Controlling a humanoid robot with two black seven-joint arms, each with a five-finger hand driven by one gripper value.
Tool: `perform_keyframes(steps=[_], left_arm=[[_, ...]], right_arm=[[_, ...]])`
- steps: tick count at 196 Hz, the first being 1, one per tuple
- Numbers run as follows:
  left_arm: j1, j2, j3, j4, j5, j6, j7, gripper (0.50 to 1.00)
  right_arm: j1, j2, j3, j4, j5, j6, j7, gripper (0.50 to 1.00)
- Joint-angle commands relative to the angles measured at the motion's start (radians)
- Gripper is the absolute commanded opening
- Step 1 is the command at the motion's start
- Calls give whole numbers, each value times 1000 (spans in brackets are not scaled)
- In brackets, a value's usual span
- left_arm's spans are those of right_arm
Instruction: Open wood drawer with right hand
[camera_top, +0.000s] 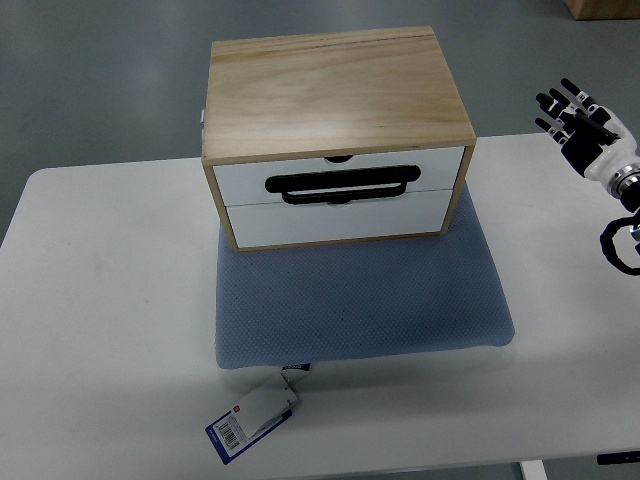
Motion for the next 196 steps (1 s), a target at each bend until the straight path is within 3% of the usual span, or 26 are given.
perform_keyframes(steps=[1, 196], left_arm=[[0, 0, -1, -2, 0, 0, -1, 1000], [0, 0, -2, 7, -2, 2, -1, 1000]], right_arm=[[-1, 3, 0, 0, 0, 0, 0, 932], [6, 8, 0, -2, 0, 0, -2, 934]])
